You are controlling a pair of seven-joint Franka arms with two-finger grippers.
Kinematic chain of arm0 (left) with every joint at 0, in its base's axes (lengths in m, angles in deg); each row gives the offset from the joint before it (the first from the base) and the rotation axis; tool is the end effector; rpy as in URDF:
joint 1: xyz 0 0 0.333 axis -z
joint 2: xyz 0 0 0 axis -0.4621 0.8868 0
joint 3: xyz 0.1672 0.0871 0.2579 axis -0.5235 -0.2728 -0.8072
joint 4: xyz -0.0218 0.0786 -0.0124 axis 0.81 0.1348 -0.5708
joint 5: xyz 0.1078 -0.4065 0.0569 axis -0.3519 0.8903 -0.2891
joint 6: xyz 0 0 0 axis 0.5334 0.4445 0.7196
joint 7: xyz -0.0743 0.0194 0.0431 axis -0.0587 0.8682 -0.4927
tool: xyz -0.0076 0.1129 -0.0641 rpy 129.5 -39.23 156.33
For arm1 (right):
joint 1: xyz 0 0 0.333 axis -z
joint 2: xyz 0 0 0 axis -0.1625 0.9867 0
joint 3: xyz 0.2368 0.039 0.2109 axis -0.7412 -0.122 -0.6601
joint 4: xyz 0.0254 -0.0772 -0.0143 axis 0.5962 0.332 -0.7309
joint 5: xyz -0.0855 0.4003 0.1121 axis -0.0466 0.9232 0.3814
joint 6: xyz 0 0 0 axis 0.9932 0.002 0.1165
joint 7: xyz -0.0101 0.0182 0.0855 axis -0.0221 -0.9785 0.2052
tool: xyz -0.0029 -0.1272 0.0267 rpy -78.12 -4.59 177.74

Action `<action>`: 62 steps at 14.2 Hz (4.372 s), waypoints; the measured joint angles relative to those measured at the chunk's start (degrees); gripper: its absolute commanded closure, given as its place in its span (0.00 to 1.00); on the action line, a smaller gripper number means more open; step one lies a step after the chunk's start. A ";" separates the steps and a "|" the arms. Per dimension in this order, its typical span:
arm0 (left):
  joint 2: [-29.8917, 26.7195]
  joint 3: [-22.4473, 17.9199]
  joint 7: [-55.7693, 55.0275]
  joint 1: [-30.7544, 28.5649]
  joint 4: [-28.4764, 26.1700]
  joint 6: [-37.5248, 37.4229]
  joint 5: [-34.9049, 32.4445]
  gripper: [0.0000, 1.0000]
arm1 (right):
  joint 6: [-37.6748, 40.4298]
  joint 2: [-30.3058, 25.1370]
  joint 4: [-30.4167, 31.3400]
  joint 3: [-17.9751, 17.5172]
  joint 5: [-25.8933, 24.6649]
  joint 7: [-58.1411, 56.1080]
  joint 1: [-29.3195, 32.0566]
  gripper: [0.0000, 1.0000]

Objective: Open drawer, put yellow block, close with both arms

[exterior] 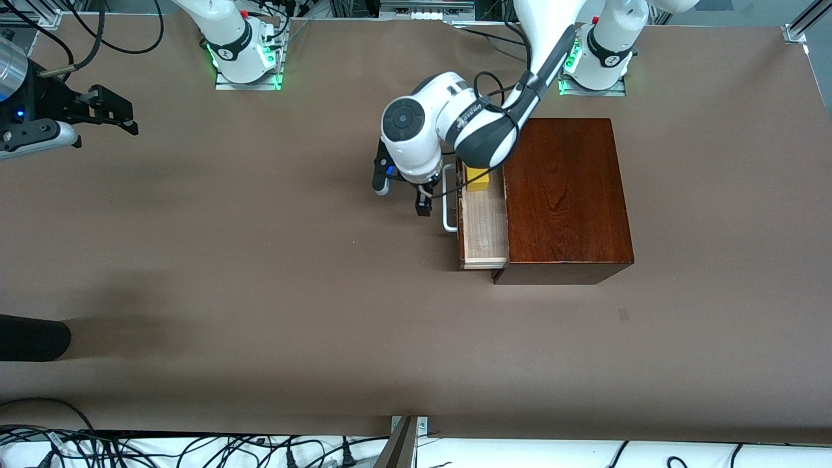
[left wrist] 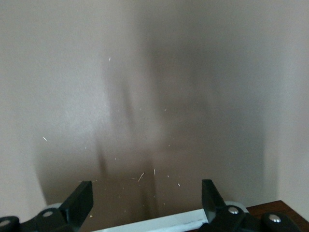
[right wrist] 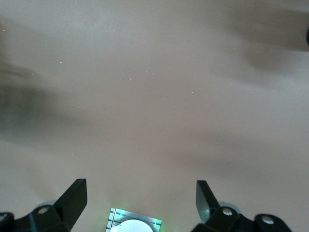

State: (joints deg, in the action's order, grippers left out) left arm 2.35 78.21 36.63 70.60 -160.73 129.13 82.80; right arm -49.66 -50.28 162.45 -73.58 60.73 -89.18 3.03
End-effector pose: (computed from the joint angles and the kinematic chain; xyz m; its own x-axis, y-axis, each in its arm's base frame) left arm 0.5131 -0.5180 0.2559 -0.1063 -0.9862 -0.1269 -0.9866 0.0888 0.1366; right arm 0.5631 0.0345 0.5978 0.9651 0.2430 -0.0977 0.2399 -0.9699 -0.0420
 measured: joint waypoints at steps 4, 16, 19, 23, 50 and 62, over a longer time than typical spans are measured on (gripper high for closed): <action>1.07 0.25 0.91 -1.52 0.37 -2.23 0.12 0.00 | -0.37 -0.20 0.07 -0.35 -0.76 -0.17 0.00 0.00; -0.19 0.11 11.24 -7.79 0.40 -9.20 -2.22 0.00 | -1.15 1.18 -1.75 -0.27 -2.02 -0.54 0.10 0.00; -1.38 -0.02 10.35 -7.81 0.45 -10.52 -2.73 0.00 | -2.64 1.40 -1.76 -0.23 -2.34 -0.51 0.24 0.00; -4.33 0.11 3.88 -7.78 0.80 -11.00 -3.16 0.00 | -3.25 1.56 -1.86 -0.24 -2.73 -0.51 0.25 0.00; -39.99 -3.35 -29.55 -39.88 -14.54 -14.74 -3.57 0.00 | -2.50 1.62 -1.93 -0.92 -2.74 -0.51 0.15 0.00; -44.05 -2.72 -47.47 -43.53 -22.69 -10.29 -0.14 0.00 | -2.17 1.61 -1.94 -0.93 -2.74 2.00 0.15 0.00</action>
State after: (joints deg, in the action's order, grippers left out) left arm -41.70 75.49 -10.84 27.07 -183.41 118.84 82.66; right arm -51.82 -48.66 160.50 -74.52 57.99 -87.18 3.18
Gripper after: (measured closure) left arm 0.000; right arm 0.000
